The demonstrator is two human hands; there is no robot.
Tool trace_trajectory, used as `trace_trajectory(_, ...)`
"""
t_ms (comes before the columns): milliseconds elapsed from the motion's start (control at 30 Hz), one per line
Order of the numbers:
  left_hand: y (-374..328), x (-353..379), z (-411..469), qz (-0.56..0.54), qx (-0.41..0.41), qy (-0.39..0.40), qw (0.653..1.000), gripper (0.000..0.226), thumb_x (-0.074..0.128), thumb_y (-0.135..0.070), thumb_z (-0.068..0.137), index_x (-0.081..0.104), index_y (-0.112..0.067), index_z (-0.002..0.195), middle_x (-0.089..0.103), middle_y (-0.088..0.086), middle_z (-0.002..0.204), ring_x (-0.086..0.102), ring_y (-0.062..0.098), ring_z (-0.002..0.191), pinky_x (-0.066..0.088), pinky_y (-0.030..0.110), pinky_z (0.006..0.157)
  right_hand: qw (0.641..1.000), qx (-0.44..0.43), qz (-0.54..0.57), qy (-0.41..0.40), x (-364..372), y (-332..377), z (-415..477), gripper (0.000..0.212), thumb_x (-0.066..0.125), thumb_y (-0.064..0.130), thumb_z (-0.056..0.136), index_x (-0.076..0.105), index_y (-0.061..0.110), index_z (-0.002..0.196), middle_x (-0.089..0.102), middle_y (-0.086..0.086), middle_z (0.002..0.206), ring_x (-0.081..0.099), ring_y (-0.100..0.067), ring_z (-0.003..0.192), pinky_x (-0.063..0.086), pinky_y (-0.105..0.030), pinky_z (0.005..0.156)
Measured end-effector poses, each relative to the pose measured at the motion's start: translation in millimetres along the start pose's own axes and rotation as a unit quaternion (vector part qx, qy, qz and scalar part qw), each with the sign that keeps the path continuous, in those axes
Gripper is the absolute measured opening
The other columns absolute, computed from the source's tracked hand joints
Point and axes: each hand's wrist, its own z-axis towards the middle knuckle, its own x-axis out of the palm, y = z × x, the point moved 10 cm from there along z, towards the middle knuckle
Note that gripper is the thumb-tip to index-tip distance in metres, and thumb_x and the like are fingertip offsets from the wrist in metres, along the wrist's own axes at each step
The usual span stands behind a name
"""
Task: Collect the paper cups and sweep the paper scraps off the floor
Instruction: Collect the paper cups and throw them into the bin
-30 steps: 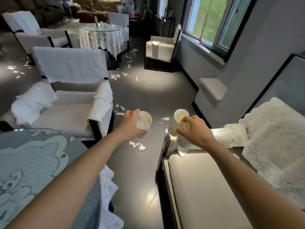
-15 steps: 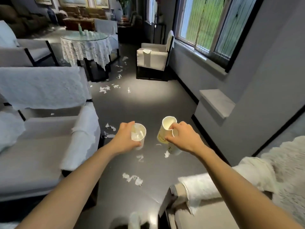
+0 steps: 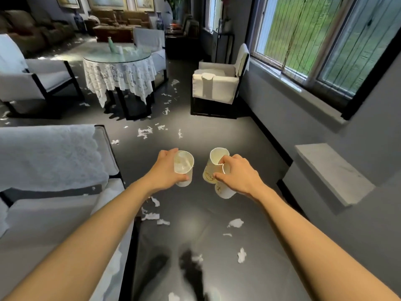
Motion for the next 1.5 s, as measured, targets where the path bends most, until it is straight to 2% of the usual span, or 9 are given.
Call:
trace_trajectory(200, 1.0, -21.0, 174.0, -0.003, 0.015, -0.010, 1.000, 0.088, 0.076, -0.022, 0.076, 0.023, -0.016, 0.147, 0.024, 0.006, 0.141, 0.036, 0.022, 0.127, 0.029, 0.018, 0.089, 1.000, -0.004, 0.023, 0.002, -5.9, -26.6, 176.7, 0.040, 0.058, 0.045, 0.083, 0.055, 0.023, 0.116, 0.046, 0.001, 0.099, 0.049, -0.022, 0.091, 0.042, -0.034, 0.070)
trace_trajectory(300, -7.8, -44.7, 267.4, -0.022, 0.019, -0.034, 0.999, 0.090, 0.078, -0.023, 0.075, 0.024, -0.018, 0.146, 0.024, 0.006, 0.139, 0.034, 0.018, 0.125, 0.024, 0.017, 0.091, 1.000, -0.011, 0.018, 0.004, -22.0, -38.1, 273.2, 0.041, 0.059, 0.043, 0.084, 0.053, 0.025, 0.120, 0.050, -0.002, 0.111, 0.052, -0.025, 0.099, 0.040, -0.033, 0.072)
trace_trajectory(433, -5.3, -72.9, 371.3, -0.019, 0.014, -0.055, 0.998, 0.092, 0.078, -0.026, 0.074, 0.023, -0.018, 0.147, 0.024, 0.005, 0.139, 0.030, 0.009, 0.111, 0.027, 0.012, 0.080, 1.000, -0.024, 0.012, 0.001, -37.6, -38.2, 389.2, 0.044, 0.059, 0.042, 0.084, 0.053, 0.024, 0.124, 0.050, -0.005, 0.115, 0.051, -0.028, 0.106, 0.042, -0.034, 0.077)
trace_trajectory(533, 11.6, -89.7, 446.4, -0.027, 0.000, -0.056, 0.998, 0.091, 0.079, -0.024, 0.074, 0.024, -0.016, 0.146, 0.025, 0.007, 0.138, 0.033, 0.011, 0.109, 0.034, 0.017, 0.081, 0.999, -0.037, 0.008, 0.017, -31.3, -34.4, 472.2, 0.042, 0.060, 0.043, 0.084, 0.054, 0.025, 0.121, 0.049, -0.002, 0.109, 0.051, -0.026, 0.106, 0.044, -0.036, 0.082)
trace_trajectory(667, 41.2, -108.3, 559.3, -0.027, -0.010, -0.057, 0.998, 0.091, 0.078, -0.021, 0.074, 0.023, -0.014, 0.147, 0.024, 0.008, 0.140, 0.034, 0.019, 0.126, 0.024, 0.011, 0.086, 0.998, -0.049, 0.007, 0.025, -13.9, -30.4, 593.3, 0.042, 0.062, 0.043, 0.084, 0.055, 0.024, 0.121, 0.052, -0.004, 0.116, 0.051, -0.025, 0.105, 0.048, -0.039, 0.087)
trace_trajectory(900, 74.1, -169.0, 785.9, 0.001, 0.014, -0.053, 0.999, 0.094, 0.077, -0.026, 0.074, 0.020, -0.016, 0.148, 0.022, 0.006, 0.140, 0.033, 0.020, 0.128, 0.030, 0.018, 0.089, 1.000, -0.026, 0.012, 0.007, -13.3, -27.5, 820.8, 0.045, 0.061, 0.042, 0.084, 0.054, 0.023, 0.124, 0.050, -0.005, 0.118, 0.047, -0.027, 0.111, 0.048, -0.042, 0.087)
trace_trajectory(1200, 90.3, -204.9, 1045.4, 0.001, 0.022, -0.036, 0.999, 0.095, 0.078, -0.026, 0.072, 0.021, -0.017, 0.148, 0.023, 0.005, 0.140, 0.032, 0.012, 0.111, 0.028, 0.021, 0.092, 1.000, -0.005, 0.008, 0.001, -23.4, -63.5, 1077.1, 0.043, 0.061, 0.042, 0.084, 0.054, 0.021, 0.121, 0.051, -0.006, 0.121, 0.049, -0.027, 0.111, 0.049, -0.048, 0.088)
trace_trajectory(1333, 101.1, -209.4, 1169.5, 0.009, 0.020, -0.045, 0.999, 0.093, 0.078, -0.025, 0.071, 0.024, -0.018, 0.147, 0.025, 0.004, 0.139, 0.034, 0.013, 0.111, 0.035, 0.016, 0.083, 0.999, -0.038, -0.020, -0.006, -20.0, -85.9, 1206.4, 0.045, 0.059, 0.043, 0.085, 0.057, 0.017, 0.121, 0.058, -0.009, 0.118, 0.055, -0.028, 0.105, 0.052, -0.041, 0.086)
trace_trajectory(1500, 86.9, -238.7, 1321.6, 0.000, 0.034, -0.056, 0.998, 0.072, 0.080, -0.020, 0.067, 0.045, -0.004, 0.128, 0.044, 0.018, 0.124, 0.049, 0.029, 0.108, 0.044, 0.036, 0.092, 0.997, -0.063, -0.046, -0.007, -39.1, -108.3, 1366.0, 0.049, 0.059, 0.046, 0.083, 0.057, 0.017, 0.123, 0.058, -0.011, 0.117, 0.054, -0.029, 0.103, 0.051, -0.040, 0.086)
